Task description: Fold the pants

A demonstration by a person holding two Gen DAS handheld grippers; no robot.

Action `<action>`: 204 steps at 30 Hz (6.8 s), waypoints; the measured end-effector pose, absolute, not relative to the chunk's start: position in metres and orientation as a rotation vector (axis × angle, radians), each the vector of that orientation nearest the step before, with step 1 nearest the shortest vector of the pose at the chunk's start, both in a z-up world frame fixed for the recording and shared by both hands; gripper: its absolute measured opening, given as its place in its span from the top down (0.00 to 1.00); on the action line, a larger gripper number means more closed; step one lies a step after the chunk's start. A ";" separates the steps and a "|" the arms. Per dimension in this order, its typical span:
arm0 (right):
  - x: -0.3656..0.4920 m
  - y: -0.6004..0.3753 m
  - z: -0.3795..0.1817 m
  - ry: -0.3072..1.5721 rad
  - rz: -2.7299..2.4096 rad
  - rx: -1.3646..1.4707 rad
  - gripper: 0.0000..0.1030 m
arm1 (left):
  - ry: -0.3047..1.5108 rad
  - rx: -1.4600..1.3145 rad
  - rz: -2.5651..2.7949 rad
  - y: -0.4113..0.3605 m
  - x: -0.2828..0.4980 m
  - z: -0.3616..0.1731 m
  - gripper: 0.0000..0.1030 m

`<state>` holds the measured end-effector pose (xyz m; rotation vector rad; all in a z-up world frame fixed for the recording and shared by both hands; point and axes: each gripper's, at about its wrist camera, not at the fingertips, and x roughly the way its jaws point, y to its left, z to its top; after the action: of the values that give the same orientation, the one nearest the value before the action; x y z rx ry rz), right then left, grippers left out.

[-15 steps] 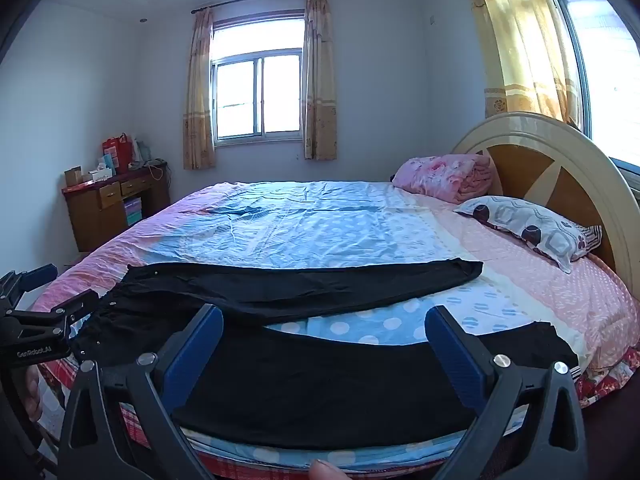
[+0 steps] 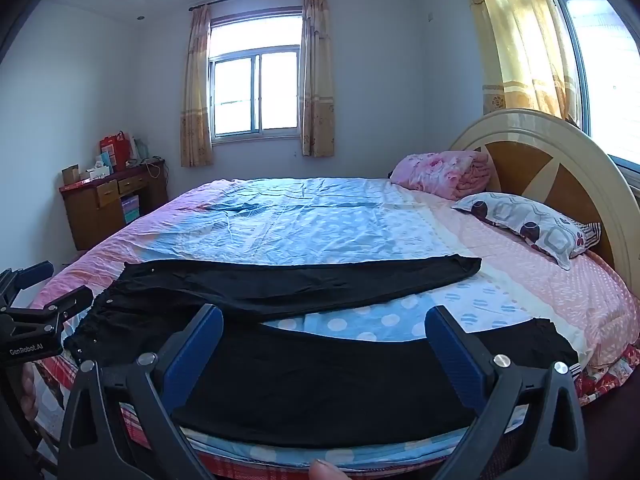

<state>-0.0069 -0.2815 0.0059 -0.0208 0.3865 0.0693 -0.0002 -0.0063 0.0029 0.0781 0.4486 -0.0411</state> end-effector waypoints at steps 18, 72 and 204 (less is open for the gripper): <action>-0.005 -0.277 0.004 0.400 0.064 -0.027 0.01 | 0.455 0.068 -0.039 0.000 0.001 0.001 0.00; 0.002 -0.270 -0.014 0.437 0.060 -0.061 0.01 | 0.491 0.069 -0.038 0.001 0.011 -0.015 0.00; 0.240 -0.570 0.019 0.640 -0.121 0.122 0.93 | 0.674 -0.115 -0.048 0.249 0.223 -0.073 0.75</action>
<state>0.2405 -0.5697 0.0195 0.1217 0.6402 -0.1208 0.2229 0.2488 -0.0725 -0.1149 0.6745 -0.0480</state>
